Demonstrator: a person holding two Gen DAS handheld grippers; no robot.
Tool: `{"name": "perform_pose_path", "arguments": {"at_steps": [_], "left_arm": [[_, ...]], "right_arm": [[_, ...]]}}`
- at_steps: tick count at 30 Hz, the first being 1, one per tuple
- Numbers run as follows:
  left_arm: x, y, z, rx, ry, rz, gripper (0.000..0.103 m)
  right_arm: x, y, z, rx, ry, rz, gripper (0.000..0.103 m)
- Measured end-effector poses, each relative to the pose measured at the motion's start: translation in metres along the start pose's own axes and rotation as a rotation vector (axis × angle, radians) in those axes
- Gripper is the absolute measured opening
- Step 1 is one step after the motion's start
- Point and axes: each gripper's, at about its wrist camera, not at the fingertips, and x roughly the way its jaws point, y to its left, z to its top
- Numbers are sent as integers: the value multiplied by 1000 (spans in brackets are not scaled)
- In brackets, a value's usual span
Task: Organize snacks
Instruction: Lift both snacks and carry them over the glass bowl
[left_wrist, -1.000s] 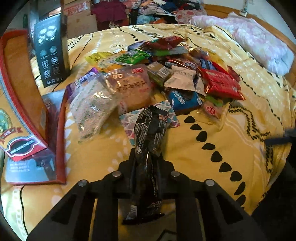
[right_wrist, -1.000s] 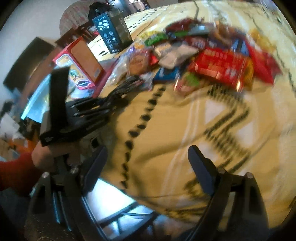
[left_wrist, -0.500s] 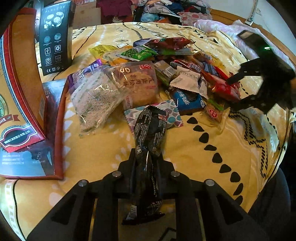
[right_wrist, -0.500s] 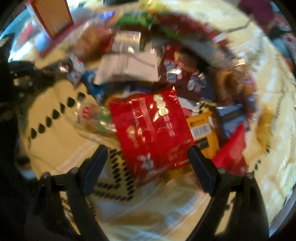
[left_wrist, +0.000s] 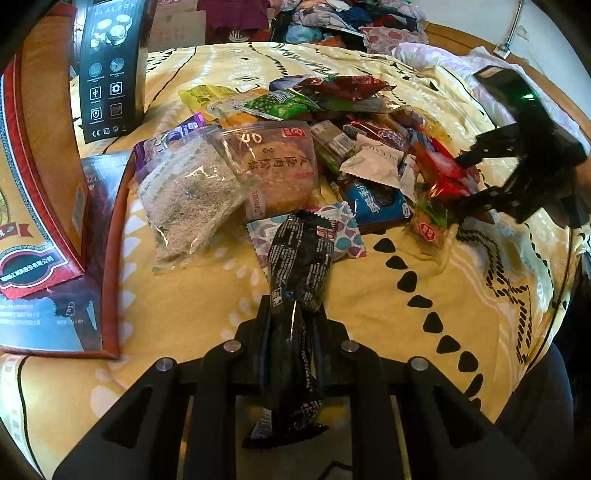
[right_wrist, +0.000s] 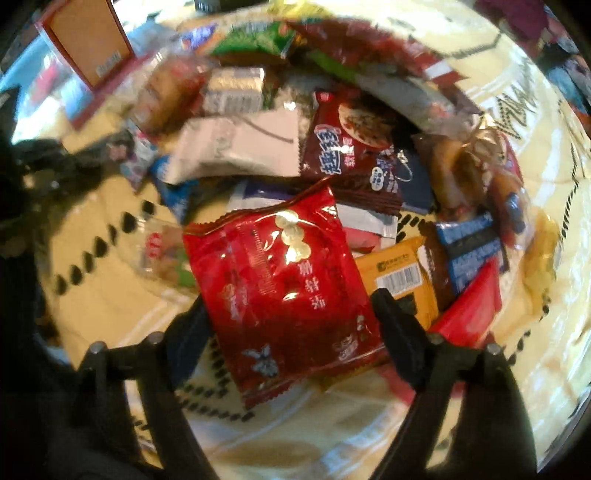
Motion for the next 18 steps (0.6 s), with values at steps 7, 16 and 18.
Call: {"name": "perform_pose_path", "arguments": {"at_steps": [7, 16, 18], "left_arm": [[-13, -4, -3, -2, -17, 26, 18], [-59, -14, 12, 26, -91, 34, 18], [-80, -16, 21, 27, -132, 28, 18]], "right_arm": [[-36, 25, -23, 86, -138, -8, 76], [-81, 58, -36, 209, -319, -19, 75], [-91, 63, -36, 221, -348, -29, 75]]}}
